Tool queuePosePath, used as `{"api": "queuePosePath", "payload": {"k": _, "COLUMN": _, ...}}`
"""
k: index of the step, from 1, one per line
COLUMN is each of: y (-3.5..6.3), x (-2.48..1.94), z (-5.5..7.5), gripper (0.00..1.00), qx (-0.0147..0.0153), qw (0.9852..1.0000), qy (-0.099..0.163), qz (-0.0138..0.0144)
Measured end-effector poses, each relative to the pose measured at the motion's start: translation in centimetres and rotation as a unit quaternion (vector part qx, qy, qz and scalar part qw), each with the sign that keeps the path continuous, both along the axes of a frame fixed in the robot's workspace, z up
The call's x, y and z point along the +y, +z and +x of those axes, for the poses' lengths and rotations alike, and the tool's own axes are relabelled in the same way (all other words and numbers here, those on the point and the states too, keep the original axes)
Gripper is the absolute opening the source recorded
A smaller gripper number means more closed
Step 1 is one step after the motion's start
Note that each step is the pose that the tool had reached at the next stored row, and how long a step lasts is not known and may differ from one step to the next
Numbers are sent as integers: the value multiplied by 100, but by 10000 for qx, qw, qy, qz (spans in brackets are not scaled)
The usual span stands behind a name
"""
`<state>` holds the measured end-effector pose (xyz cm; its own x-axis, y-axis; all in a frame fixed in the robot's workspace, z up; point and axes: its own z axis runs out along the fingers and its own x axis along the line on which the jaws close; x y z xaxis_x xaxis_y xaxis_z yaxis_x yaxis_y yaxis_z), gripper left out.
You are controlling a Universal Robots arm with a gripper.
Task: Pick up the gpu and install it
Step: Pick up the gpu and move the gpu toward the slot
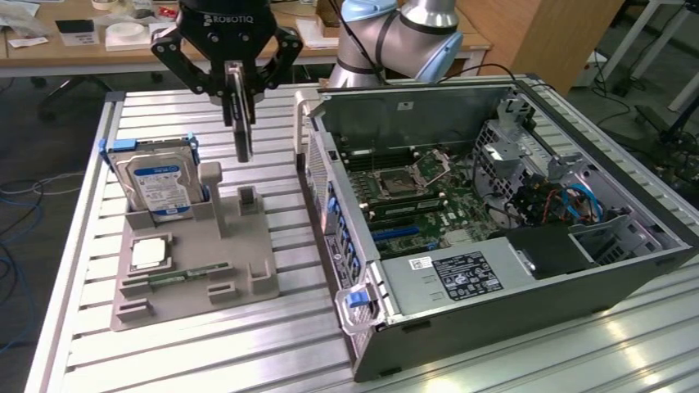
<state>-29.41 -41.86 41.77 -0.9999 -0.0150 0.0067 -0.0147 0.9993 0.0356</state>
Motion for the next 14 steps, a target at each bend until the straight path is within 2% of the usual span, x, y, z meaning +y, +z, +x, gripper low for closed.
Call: {"api": "queuePosePath", "payload": {"k": 14, "y": 0, "x": 0, "z": 106, "gripper": 28, "qx": -1, "qw": 10000, "qy": 0, "qz": 0}}
